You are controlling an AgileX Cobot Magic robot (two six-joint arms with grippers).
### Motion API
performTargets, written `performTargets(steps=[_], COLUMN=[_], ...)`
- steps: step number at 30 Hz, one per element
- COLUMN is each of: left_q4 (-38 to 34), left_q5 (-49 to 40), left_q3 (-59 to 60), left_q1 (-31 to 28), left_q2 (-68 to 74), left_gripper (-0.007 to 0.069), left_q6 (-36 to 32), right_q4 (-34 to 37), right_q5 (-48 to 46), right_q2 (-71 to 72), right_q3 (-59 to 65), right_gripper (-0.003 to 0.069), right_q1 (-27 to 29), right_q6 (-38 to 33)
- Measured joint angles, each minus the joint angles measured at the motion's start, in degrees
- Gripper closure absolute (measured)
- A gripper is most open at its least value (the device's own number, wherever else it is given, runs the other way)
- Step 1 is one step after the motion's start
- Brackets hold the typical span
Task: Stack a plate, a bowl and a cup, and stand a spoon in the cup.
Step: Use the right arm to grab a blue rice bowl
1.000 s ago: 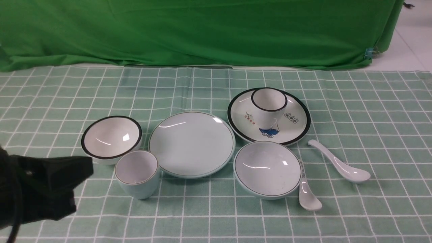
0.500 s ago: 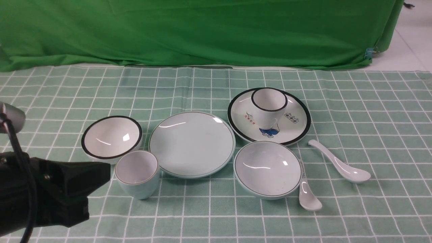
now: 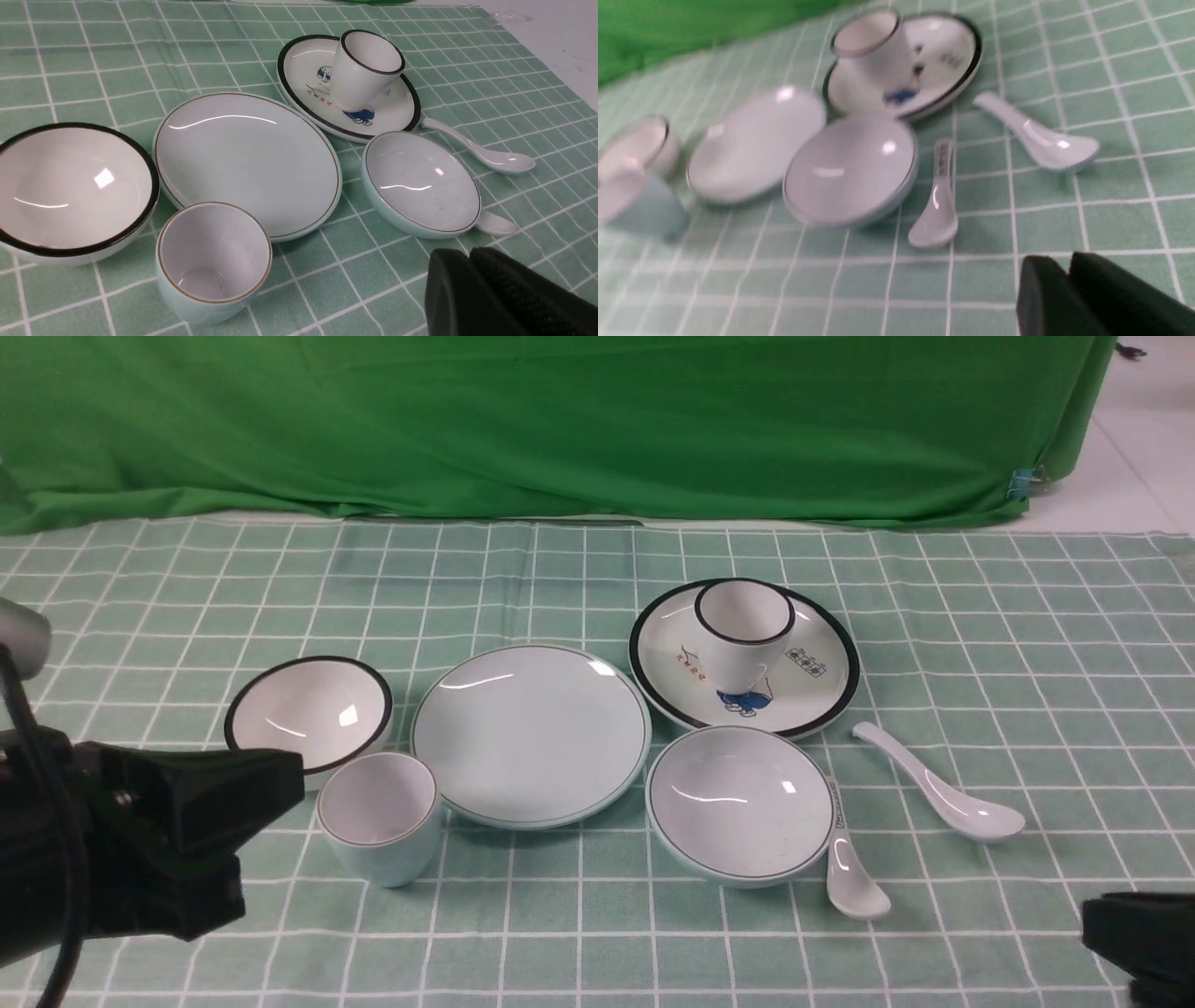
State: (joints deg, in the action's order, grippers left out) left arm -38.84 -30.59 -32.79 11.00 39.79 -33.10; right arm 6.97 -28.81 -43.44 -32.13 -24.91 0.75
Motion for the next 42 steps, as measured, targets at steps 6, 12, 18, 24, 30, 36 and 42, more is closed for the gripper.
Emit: performTargets(steps=[6, 12, 18, 24, 30, 36, 42], left_q4=[-0.1, -0.1, -0.2, -0.6, -1.3, -1.4, -1.4], left_q5=[-6.6, -8.7, -7.9, -6.0, -5.4, -5.3, -4.9], left_q3=[0.0, 0.0, 0.0, 1.2, 1.2, 1.2, 1.2], left_q1=[0.0, 0.4, 0.4, 0.4, 0.4, 0.4, 0.4], left_q2=[0.0, -2.4, -7.2, -8.6, -8.7, -8.7, -8.7], left_gripper=[0.0607, 0.0607, 0.0607, 0.0607, 0.0607, 0.0607, 0.0607], left_q6=[-4.5, -8.8, -10.2, -10.2, -10.2, -10.2, -10.3], right_q4=[-1.4, -1.6, -1.5, -1.6, -1.6, -1.7, -2.8], right_q5=[-7.0, -10.5, -10.6, -11.0, -11.3, -12.6, -15.9], right_q2=[-27.8, -44.5, -55.4, -64.8, -70.8, -72.3, -72.2], right_q3=[-17.6, -31.8, -41.0, -46.8, -50.8, -51.3, -55.0], right_gripper=[0.0487, 0.0355, 0.0293, 0.0237, 0.0225, 0.0225, 0.0225], right_q1=[-6.8, -11.1, -13.1, -13.1, -13.1, -13.1, -13.1], right_q6=[-9.3, -12.9, -15.6, -15.8, -16.5, -16.8, -16.8])
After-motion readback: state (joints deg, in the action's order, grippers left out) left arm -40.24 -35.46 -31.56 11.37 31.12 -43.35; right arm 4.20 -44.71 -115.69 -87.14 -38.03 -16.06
